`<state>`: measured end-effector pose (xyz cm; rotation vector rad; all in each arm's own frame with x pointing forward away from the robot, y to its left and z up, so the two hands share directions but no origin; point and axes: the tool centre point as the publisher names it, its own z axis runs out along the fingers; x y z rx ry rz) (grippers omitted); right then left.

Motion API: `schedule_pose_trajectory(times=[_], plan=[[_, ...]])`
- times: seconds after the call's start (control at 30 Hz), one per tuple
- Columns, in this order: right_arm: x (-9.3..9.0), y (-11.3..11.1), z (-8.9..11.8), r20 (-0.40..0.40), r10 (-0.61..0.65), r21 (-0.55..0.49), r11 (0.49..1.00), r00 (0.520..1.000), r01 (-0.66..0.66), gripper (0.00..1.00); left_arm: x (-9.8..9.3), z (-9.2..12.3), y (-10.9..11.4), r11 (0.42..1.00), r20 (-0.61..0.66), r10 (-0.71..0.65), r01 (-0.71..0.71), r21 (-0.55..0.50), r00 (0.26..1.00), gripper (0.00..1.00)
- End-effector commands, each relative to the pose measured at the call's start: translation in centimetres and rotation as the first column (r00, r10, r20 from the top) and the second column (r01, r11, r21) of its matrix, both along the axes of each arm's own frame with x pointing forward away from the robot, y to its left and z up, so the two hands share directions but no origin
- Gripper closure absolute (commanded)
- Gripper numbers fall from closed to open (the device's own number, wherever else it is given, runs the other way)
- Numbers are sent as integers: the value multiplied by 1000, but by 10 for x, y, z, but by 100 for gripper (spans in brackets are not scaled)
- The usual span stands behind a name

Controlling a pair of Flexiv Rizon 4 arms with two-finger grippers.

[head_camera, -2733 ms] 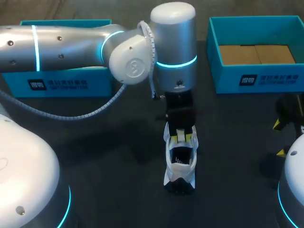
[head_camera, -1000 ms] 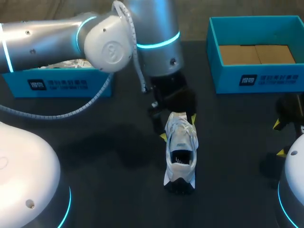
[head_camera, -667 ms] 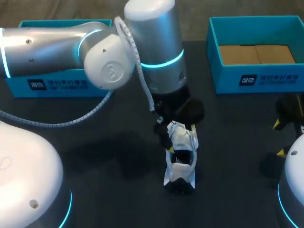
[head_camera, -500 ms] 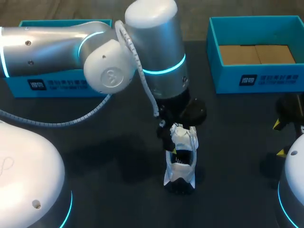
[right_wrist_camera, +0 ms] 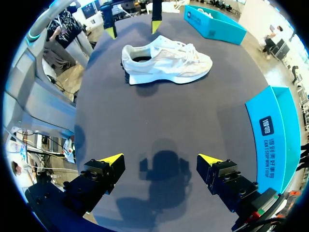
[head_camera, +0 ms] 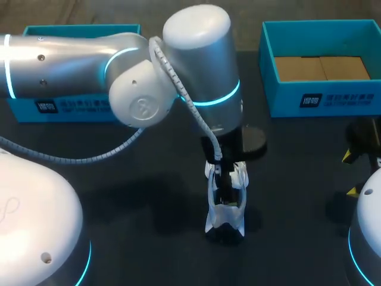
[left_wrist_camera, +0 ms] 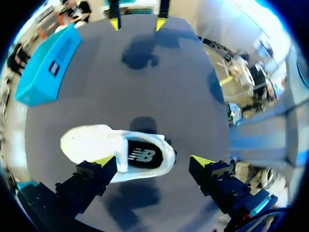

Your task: Take the shoe out of the shoebox, open the shoe tongue, remove and reinsert the insole, then place the shoe into the shoebox

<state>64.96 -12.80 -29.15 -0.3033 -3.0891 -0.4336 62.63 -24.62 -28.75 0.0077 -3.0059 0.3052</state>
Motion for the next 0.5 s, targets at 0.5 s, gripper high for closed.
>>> schedule_pose_trajectory(times=[0.5], plan=[[-2,0,0,2,0,-2,1000,1000,0,0,-22,-50,5,997,-2,45,-45,64,999,0]])
